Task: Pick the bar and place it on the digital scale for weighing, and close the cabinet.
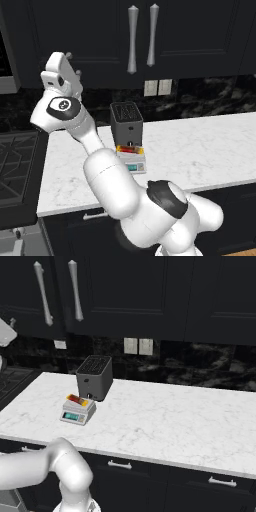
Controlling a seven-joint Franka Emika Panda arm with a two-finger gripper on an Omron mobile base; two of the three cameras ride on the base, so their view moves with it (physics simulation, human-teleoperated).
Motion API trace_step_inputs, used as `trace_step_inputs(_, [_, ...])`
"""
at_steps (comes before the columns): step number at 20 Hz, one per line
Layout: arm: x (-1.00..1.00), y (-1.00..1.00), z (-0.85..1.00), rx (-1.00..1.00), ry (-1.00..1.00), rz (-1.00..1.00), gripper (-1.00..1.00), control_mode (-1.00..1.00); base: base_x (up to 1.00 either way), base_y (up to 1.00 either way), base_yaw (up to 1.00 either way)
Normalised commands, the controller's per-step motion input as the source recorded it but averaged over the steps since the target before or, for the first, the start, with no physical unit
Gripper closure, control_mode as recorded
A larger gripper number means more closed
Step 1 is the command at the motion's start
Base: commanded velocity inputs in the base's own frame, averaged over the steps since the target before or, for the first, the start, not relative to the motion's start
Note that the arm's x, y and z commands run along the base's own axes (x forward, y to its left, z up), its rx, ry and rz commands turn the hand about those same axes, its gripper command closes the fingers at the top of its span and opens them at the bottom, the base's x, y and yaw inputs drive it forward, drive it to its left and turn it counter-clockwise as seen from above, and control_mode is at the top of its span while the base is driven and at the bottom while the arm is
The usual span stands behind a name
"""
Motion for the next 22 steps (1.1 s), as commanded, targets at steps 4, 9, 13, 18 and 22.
trace_step_inputs(4, [0.80, -0.73, 0.07, 0.06, 0.09, 0.01, -1.00, -1.00, 0.00, 0.00, 0.00])
trace_step_inputs(9, [0.95, -0.73, 0.00, 0.06, 0.16, 0.05, -1.00, -1.00, 0.00, 0.00, 0.00])
trace_step_inputs(13, [1.00, -0.84, 0.00, 0.08, 0.18, 0.18, -1.00, -1.00, 0.00, 0.00, 0.00])
trace_step_inputs(18, [0.99, -0.84, -0.04, 0.11, 0.09, 0.35, -1.00, -1.00, 0.00, 0.00, 0.00])
trace_step_inputs(22, [0.87, -1.00, -0.28, 0.12, 0.02, 0.42, -1.00, -1.00, 0.00, 0.00, 0.00])
